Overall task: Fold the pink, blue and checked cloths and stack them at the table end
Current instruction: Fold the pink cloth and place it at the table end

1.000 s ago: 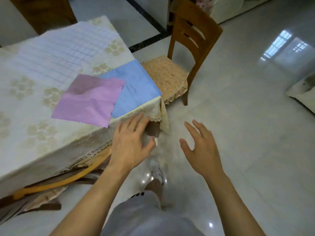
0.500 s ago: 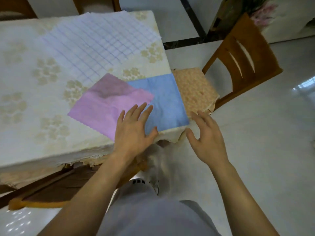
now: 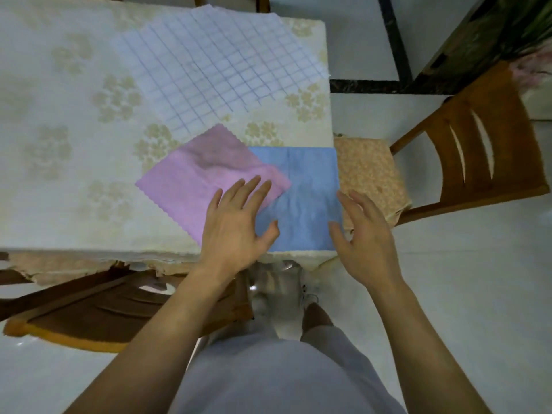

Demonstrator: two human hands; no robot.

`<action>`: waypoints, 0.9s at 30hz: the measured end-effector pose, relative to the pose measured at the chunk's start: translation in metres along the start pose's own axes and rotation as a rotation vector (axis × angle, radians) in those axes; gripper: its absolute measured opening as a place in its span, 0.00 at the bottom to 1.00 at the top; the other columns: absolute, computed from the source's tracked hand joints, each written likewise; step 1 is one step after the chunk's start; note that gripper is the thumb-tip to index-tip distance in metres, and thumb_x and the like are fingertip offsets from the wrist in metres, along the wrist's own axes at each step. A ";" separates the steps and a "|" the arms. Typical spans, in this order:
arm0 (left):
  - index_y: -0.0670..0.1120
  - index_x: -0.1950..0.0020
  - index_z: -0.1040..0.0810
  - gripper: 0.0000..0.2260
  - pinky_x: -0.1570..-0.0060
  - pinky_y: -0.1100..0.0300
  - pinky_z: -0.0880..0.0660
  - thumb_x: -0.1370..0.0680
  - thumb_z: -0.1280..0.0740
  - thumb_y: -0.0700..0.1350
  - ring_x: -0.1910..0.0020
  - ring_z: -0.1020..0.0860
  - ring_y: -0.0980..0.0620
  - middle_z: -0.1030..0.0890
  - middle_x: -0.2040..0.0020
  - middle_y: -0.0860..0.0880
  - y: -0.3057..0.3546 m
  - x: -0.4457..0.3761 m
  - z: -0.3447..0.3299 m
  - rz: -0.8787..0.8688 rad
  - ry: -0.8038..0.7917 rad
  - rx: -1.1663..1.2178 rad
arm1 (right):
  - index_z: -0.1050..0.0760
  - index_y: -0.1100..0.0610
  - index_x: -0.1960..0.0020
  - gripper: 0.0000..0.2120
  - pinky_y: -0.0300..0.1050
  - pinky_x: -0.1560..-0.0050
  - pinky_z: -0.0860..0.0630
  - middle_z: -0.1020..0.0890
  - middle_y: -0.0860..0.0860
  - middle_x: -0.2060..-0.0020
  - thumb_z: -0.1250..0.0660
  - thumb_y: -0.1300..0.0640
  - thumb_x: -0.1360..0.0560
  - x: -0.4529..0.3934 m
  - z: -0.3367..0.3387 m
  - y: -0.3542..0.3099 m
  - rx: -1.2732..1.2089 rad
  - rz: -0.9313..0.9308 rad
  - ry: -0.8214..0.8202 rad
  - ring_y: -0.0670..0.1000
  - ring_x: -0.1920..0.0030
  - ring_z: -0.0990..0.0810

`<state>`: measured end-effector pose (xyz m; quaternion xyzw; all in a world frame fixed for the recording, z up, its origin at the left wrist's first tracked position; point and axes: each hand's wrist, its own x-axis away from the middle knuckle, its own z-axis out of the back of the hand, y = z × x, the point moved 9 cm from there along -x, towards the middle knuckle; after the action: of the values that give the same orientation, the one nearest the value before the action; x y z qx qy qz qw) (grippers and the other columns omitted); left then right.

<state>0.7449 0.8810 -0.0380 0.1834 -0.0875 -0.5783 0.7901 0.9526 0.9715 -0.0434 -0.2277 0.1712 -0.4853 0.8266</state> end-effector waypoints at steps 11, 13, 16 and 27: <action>0.47 0.27 0.29 0.31 0.32 0.40 0.34 0.28 0.41 0.59 0.31 0.29 0.42 0.27 0.28 0.46 0.016 -0.023 0.002 0.241 0.110 -0.069 | 0.30 0.55 0.26 0.26 0.49 0.26 0.40 0.30 0.56 0.27 0.36 0.48 0.22 -0.096 -0.002 0.015 -0.080 0.193 -0.175 0.56 0.25 0.34; 0.47 0.27 0.29 0.31 0.32 0.40 0.34 0.27 0.41 0.59 0.30 0.29 0.42 0.28 0.28 0.46 0.020 -0.024 0.001 0.286 0.133 -0.074 | 0.29 0.56 0.27 0.25 0.53 0.26 0.37 0.29 0.57 0.27 0.35 0.49 0.22 -0.109 -0.002 0.015 -0.097 0.249 -0.205 0.58 0.26 0.33; 0.48 0.27 0.29 0.30 0.32 0.39 0.34 0.27 0.42 0.59 0.30 0.30 0.42 0.28 0.27 0.47 0.025 -0.019 0.000 0.365 0.159 -0.089 | 0.28 0.58 0.28 0.25 0.58 0.27 0.34 0.28 0.59 0.29 0.36 0.49 0.22 -0.123 -0.002 0.013 -0.097 0.342 -0.226 0.60 0.28 0.30; 0.50 0.26 0.31 0.29 0.33 0.39 0.34 0.26 0.38 0.58 0.29 0.30 0.43 0.30 0.26 0.48 0.025 0.011 0.009 0.558 0.240 -0.146 | 0.26 0.57 0.29 0.26 0.64 0.30 0.32 0.26 0.58 0.30 0.37 0.47 0.23 -0.140 -0.026 -0.009 -0.155 0.501 -0.339 0.59 0.29 0.30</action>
<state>0.7671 0.8757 -0.0208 0.1620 0.0015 -0.3182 0.9341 0.8674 1.0858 -0.0516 -0.3184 0.1185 -0.2071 0.9174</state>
